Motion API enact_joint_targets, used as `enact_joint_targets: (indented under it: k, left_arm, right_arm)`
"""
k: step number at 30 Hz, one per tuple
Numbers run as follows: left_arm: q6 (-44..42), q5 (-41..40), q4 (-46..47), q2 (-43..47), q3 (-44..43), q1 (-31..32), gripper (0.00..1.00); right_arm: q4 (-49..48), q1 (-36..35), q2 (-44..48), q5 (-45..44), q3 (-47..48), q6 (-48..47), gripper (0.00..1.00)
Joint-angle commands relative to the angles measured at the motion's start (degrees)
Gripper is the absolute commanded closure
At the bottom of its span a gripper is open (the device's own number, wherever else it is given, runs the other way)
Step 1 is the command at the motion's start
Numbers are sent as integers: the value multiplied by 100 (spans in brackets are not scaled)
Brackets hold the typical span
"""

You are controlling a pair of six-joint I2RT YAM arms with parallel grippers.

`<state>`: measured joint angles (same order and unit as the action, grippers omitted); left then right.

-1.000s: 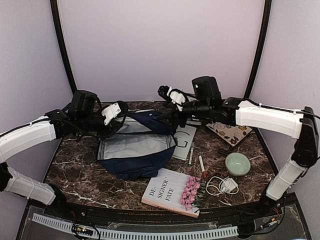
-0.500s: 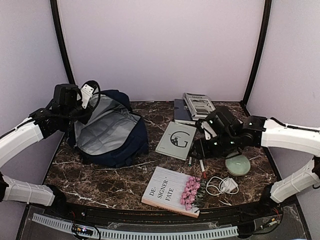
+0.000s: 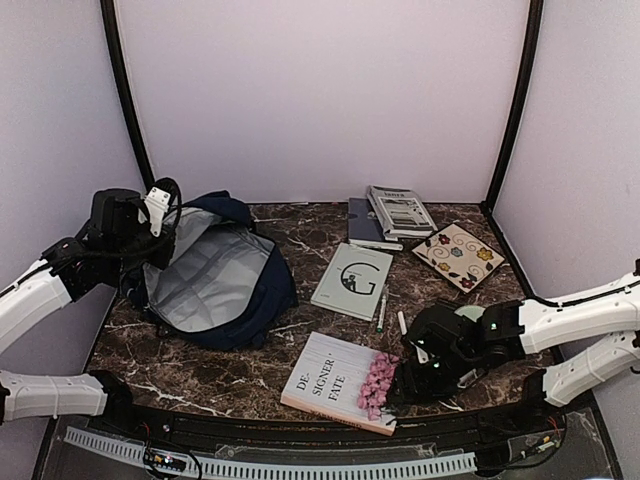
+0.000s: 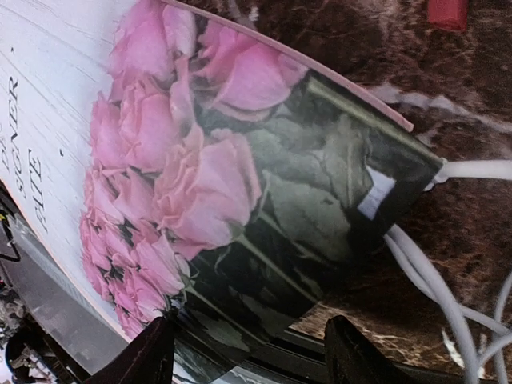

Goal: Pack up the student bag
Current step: Move the book to the center of the board, then move the book to the book.

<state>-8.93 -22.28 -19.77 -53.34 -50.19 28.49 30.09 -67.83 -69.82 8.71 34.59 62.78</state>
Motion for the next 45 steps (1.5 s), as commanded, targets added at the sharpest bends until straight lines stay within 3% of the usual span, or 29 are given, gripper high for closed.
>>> enact_joint_targets:
  k: [1,8,12,16,21,22,25,36,45]
  left_arm:
    - [252,345,502,283,-104,16,100]
    - [330,482,392,289,-51,9,100]
    - [304,487,376,289,-63,14,100]
    - [242,467,406,298,-23,16,100]
    - [191,532,414,296,4,15,100]
    - [182,556,408,298,1,14,100]
    - [143,565,390,311,1,14,100]
    - [9,660,448,325,80,11,100]
    - [1,801,472,265,121,12,100]
  right_arm:
    - [-1971,-30,-240,334,-329,569,38]
    - [-3045,230,-444,85,-672,734,65]
    - [-4025,445,-411,373,-877,863,65]
    - [-3920,522,-690,409,-649,575,61]
    - [-4702,787,-890,539,-976,602,65]
    - [-4851,827,-911,614,-1024,660,81]
    - [-5185,922,-951,961,-1034,537,100]
    - [-3972,1090,617,1383,-804,-157,100]
    - [-2949,1308,1581,842,-774,-173,100]
